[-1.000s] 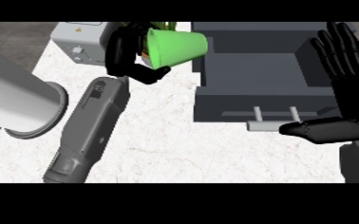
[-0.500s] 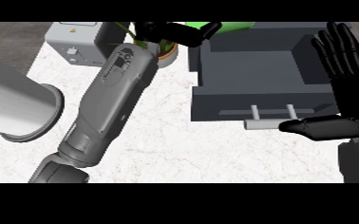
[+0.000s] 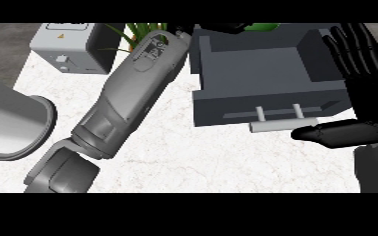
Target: Pick up the cup, place it into the drawer and close the drawer
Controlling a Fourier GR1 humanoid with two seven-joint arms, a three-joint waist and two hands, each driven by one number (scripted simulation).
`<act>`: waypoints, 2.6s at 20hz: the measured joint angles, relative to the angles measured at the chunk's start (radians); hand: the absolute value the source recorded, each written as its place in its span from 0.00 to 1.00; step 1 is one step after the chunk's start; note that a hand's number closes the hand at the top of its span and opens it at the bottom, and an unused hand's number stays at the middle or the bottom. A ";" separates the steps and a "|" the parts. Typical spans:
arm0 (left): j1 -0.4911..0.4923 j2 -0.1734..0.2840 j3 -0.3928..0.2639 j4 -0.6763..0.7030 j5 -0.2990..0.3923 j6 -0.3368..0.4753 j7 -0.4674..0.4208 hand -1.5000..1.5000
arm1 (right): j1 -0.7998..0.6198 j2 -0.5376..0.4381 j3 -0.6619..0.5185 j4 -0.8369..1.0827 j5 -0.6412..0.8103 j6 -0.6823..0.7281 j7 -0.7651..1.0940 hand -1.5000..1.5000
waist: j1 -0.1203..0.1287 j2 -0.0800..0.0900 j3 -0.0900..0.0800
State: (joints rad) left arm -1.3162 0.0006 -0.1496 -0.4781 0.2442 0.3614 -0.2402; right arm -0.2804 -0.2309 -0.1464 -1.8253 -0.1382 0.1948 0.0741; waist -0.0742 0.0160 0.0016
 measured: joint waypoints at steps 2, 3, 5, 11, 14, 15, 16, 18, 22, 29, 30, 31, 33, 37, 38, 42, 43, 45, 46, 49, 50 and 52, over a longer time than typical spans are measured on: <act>-0.009 0.000 -0.035 0.047 0.017 -0.004 0.005 1.00 | -0.010 0.008 0.015 0.008 0.007 0.001 -0.006 0.00 | -0.018 0.006 0.000; -0.015 0.000 -0.052 0.070 0.023 -0.015 0.017 1.00 | -0.017 0.009 0.019 0.015 0.008 0.003 -0.008 0.00 | -0.025 0.009 0.000; -0.022 0.000 -0.089 0.105 0.035 -0.037 0.039 1.00 | -0.036 0.012 0.025 0.027 0.013 0.003 -0.015 0.00 | -0.039 0.013 0.001; -0.004 -0.001 -0.185 0.157 0.065 -0.079 0.046 0.00 | -0.080 0.015 0.048 0.032 0.008 0.014 0.001 0.00 | -0.088 0.026 0.001; 0.022 0.000 -0.211 0.149 0.096 -0.083 0.021 0.00 | -0.101 0.021 0.062 0.038 0.001 0.022 0.005 0.00 | -0.106 0.030 0.000; 0.030 -0.001 -0.213 0.145 0.110 -0.086 0.009 0.00 | -0.111 0.021 0.067 0.037 -0.008 0.029 0.011 0.00 | -0.111 0.032 0.000; 0.036 -0.001 -0.212 0.139 0.127 -0.085 0.000 0.00 | -0.112 0.023 0.071 0.041 -0.021 0.042 0.008 0.00 | -0.115 0.033 0.000; 0.047 0.000 -0.204 0.127 0.163 -0.081 -0.024 0.00 | -0.124 0.035 0.096 0.044 -0.053 0.073 0.013 1.00 | -0.122 0.036 0.000; 0.052 -0.001 -0.181 0.087 0.240 -0.099 -0.082 0.00 | -0.138 0.043 0.160 0.045 -0.120 0.166 0.020 1.00 | -0.130 0.038 -0.001; 0.057 -0.001 -0.148 0.055 0.348 -0.075 -0.194 0.00 | -0.127 -0.051 0.272 0.050 -0.157 0.353 0.104 1.00 | -0.094 0.023 -0.002; 0.055 0.000 -0.145 0.056 0.359 -0.067 -0.205 0.00 | -0.118 -0.074 0.285 0.049 -0.145 0.377 0.113 0.00 | -0.089 0.020 -0.002; 0.056 -0.001 -0.145 0.057 0.370 -0.064 -0.217 0.00 | -0.109 -0.094 0.297 0.045 -0.126 0.395 0.122 0.00 | -0.080 0.017 -0.002; 0.058 0.000 -0.144 0.067 0.386 -0.053 -0.234 0.00 | -0.080 -0.123 0.323 0.037 -0.071 0.409 0.134 0.00 | -0.063 0.012 -0.002; 0.050 -0.001 -0.136 0.080 0.411 -0.043 -0.246 0.00 | -0.056 -0.166 0.360 0.033 0.122 0.389 0.098 0.00 | -0.022 0.005 -0.001; 0.054 -0.001 -0.130 0.084 0.414 -0.053 -0.256 0.00 | -0.051 -0.171 0.367 0.052 0.169 0.376 0.083 0.00 | -0.008 0.005 -0.001; 0.082 -0.002 -0.120 0.072 0.431 -0.091 -0.294 0.00 | -0.019 -0.149 0.427 0.149 0.349 0.293 0.023 0.00 | 0.032 -0.001 0.001; 0.089 -0.001 -0.121 0.060 0.434 -0.099 -0.297 0.00 | -0.018 -0.144 0.443 0.186 0.386 0.276 0.010 0.00 | 0.043 -0.003 0.001; 0.113 0.005 -0.115 0.038 0.438 -0.119 -0.305 0.00 | -0.030 -0.125 0.475 0.279 0.453 0.243 -0.021 0.00 | 0.069 -0.006 0.001; 0.125 0.008 -0.112 0.026 0.441 -0.126 -0.305 0.00 | -0.036 -0.121 0.489 0.331 0.483 0.230 -0.047 0.00 | 0.080 -0.007 0.001; 0.168 0.025 -0.106 -0.011 0.445 -0.144 -0.311 0.00 | -0.076 -0.101 0.518 0.493 0.562 0.186 -0.115 1.00 | 0.107 -0.009 0.001; 0.182 0.037 -0.104 -0.021 0.445 -0.151 -0.310 0.00 | -0.098 -0.096 0.517 0.553 0.578 0.174 -0.135 1.00 | 0.114 -0.009 0.002; 0.211 0.044 -0.102 -0.053 0.447 -0.162 -0.315 0.00 | -0.147 -0.084 0.510 0.675 0.610 0.148 -0.177 1.00 | 0.125 -0.009 0.002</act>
State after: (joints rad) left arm -1.1056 0.0445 -0.2514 -0.5312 0.6910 0.1994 -0.5557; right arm -0.4277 -0.3145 0.3638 -1.1505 0.4718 0.3429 -0.1024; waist 0.0511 0.0068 0.0039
